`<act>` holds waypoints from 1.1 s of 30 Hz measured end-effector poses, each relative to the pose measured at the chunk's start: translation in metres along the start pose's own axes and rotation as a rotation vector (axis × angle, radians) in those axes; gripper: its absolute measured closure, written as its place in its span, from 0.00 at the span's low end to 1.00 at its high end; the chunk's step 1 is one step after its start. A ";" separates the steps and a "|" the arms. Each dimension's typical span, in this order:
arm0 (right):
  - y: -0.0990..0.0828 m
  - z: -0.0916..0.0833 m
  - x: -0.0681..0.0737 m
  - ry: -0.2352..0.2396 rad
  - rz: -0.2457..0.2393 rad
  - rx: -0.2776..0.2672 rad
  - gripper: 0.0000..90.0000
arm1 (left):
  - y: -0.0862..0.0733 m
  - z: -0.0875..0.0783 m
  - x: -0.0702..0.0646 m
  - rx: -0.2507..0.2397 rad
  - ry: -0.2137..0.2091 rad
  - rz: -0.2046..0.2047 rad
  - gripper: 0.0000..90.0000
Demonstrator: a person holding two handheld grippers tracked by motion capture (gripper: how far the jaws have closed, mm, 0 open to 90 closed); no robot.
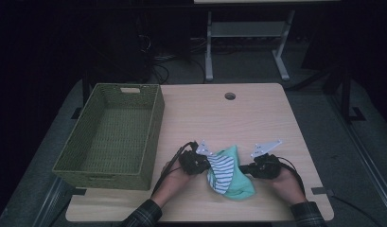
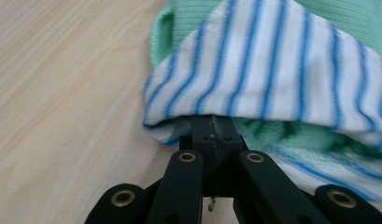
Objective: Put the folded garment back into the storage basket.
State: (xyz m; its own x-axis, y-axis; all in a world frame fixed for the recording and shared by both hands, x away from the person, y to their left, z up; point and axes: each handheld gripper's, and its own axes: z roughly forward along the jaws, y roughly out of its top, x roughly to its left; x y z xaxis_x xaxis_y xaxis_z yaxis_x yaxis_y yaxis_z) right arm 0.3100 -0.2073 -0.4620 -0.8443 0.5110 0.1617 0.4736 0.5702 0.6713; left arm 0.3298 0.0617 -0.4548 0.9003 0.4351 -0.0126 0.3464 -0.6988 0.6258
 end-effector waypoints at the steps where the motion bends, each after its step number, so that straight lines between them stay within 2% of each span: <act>1: -0.001 0.000 0.000 -0.001 -0.009 -0.002 1.00 | 0.001 0.000 0.002 -0.004 0.004 0.002 1.00; 8: -0.010 -0.010 0.007 -0.018 0.006 -0.019 0.98 | 0.006 0.001 0.010 -0.013 0.010 0.005 1.00; 13: -0.018 -0.020 0.002 -0.058 0.029 -0.046 0.93 | 0.006 -0.017 0.010 -0.038 -0.003 -0.002 0.97; 15: -0.022 -0.022 0.000 -0.075 0.048 -0.051 0.87 | 0.006 -0.024 0.009 -0.045 -0.015 -0.005 0.95; 20: -0.030 -0.026 -0.004 -0.163 0.063 -0.072 0.59 | 0.010 -0.038 0.007 -0.057 -0.074 0.001 0.86; 22: -0.033 -0.026 -0.005 -0.179 0.071 -0.069 0.51 | 0.014 -0.039 0.005 -0.054 -0.108 0.016 0.80; 24: -0.037 -0.026 -0.007 -0.198 0.074 -0.070 0.41 | 0.017 -0.040 0.003 -0.040 -0.113 0.054 0.70; 27: -0.041 -0.025 -0.009 -0.221 0.084 -0.060 0.29 | 0.023 -0.039 0.000 -0.046 -0.151 0.056 0.62; 28: -0.042 -0.024 -0.010 -0.231 0.094 -0.050 0.24 | 0.025 -0.038 -0.001 -0.033 -0.157 0.081 0.59; 29: -0.043 -0.022 -0.011 -0.248 0.098 -0.045 0.18 | 0.027 -0.035 -0.002 -0.032 -0.168 0.084 0.56; 33: -0.044 -0.020 -0.012 -0.259 0.096 -0.048 0.13 | 0.030 -0.027 -0.005 -0.002 -0.200 0.111 0.48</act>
State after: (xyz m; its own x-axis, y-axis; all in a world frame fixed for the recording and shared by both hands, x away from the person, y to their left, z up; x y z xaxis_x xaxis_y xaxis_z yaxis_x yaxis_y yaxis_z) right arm 0.2942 -0.2514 -0.4786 -0.7007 0.7124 0.0398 0.5306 0.4829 0.6966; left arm 0.3287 0.0539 -0.4144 0.9671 0.2347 -0.0978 0.2424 -0.7346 0.6337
